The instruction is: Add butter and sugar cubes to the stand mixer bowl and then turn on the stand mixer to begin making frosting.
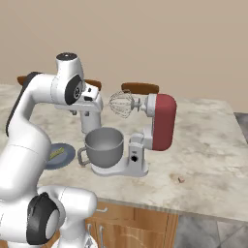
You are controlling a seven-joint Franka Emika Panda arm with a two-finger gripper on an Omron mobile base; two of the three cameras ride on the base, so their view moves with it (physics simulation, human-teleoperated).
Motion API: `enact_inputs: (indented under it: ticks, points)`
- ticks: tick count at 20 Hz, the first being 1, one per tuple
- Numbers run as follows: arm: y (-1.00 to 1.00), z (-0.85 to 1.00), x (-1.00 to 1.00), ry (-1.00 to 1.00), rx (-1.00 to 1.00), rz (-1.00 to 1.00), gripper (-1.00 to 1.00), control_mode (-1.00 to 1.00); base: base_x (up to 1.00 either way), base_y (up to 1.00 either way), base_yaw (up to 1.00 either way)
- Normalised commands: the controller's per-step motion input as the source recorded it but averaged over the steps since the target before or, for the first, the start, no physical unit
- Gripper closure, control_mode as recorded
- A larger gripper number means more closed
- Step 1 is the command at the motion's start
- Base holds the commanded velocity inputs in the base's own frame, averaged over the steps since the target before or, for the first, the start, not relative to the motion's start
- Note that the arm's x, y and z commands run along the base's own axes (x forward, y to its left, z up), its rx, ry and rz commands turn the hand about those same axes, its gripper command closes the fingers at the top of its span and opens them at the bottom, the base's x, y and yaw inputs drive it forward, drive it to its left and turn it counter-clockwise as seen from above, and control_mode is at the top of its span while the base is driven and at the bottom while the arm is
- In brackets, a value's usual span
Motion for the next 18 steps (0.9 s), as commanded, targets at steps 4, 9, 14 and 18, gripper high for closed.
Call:
enact_inputs:
  ticks: [4,9,14,18]
  points:
    - [0.0,0.0,-0.01,0.0,0.0,0.0,-1.0,1.0,0.0,0.13,0.0]
    - [0.0,0.0,0.0,0.0,0.0,0.0,-1.0,1.0,0.05,0.43,-0.04]
    - [0.0,0.0,0.0,0.0,0.0,0.0,-1.0,1.0,0.05,0.36,-0.04]
    - [0.0,0.0,0.0,0.0,0.0,0.0,-1.0,1.0,0.11,0.29,-0.03]
